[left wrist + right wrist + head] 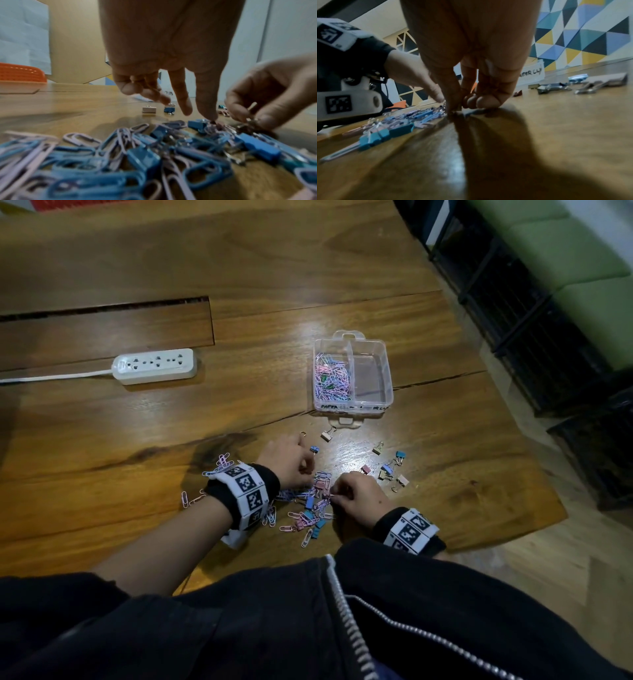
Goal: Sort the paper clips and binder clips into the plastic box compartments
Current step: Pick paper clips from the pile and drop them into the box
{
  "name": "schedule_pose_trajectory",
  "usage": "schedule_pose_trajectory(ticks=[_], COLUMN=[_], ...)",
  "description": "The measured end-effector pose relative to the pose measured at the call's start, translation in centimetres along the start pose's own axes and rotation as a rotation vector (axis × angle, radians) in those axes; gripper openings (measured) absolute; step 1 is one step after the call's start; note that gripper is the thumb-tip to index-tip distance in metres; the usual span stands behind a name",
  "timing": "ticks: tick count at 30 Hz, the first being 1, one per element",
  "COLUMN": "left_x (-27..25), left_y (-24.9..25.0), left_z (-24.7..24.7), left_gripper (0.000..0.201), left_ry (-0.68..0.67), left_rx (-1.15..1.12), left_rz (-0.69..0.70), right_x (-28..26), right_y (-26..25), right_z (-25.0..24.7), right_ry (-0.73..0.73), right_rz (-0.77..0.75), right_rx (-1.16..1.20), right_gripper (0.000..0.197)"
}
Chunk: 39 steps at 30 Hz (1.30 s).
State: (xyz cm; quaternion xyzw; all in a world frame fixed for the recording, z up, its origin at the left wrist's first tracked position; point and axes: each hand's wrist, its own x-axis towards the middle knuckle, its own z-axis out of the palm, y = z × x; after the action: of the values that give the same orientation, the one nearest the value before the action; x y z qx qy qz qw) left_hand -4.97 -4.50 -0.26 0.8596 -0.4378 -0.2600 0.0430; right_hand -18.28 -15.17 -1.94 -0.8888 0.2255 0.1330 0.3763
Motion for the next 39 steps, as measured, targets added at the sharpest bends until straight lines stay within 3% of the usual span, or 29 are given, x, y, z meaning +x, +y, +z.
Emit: schedule_pose_trajectory(ticks=[5, 10, 16, 19, 23, 27, 32, 36, 39], left_x=[0.0, 0.5, 0.9, 0.6, -0.9, -1.8, -2.0, -2.0, -2.0], left_y=[0.0, -0.5, -1.2, -2.5, -3.3, -2.9, -2.9, -2.8, -2.9], left_z=[0.4, -0.5, -1.6, -1.7, -1.1, 0.1, 0.7, 0.9, 0.9], left_gripper=[0.027, 0.012, 0.018, 0.021, 0.034, 0.031, 0.02, 0.039, 0.045], left_ry=[-0.041, -0.085, 0.165, 0.071, -0.156, -0.109, -0.117, -0.093, -0.076], left_rx=[0.044, -0.325, -0.608, -0.457, -0.101, 0.018, -0.029, -0.016, 0.015], left_rz=[0.045, 0.016, -0.085, -0.097, -0.053, -0.021, -0.012, -0.006, -0.028], right_x=[-0.2, -0.2, 0.1, -0.3, -0.3, 0.6, 0.6, 0.6, 1.0], right_y=[1.1, 1.6, 1.5, 0.7, -1.7, -2.7, -2.6, -2.1, -1.3], right_z=[-1.2, -1.8, -2.2, -1.5, 0.2, 1.1, 0.9, -0.1, -1.3], right_ry=[0.154, 0.091, 0.229, 0.248, 0.136, 0.054, 0.004, 0.009, 0.147], right_rz=[0.089, 0.122, 0.196, 0.17, -0.003, -0.05, -0.045, 0.066, 0.145], right_rx=[0.065, 0.082, -0.04, -0.266, -0.223, -0.259, -0.238, 0.063, 0.313], right_gripper=[0.008, 0.017, 0.008, 0.021, 0.02, 0.021, 0.016, 0.01, 0.012])
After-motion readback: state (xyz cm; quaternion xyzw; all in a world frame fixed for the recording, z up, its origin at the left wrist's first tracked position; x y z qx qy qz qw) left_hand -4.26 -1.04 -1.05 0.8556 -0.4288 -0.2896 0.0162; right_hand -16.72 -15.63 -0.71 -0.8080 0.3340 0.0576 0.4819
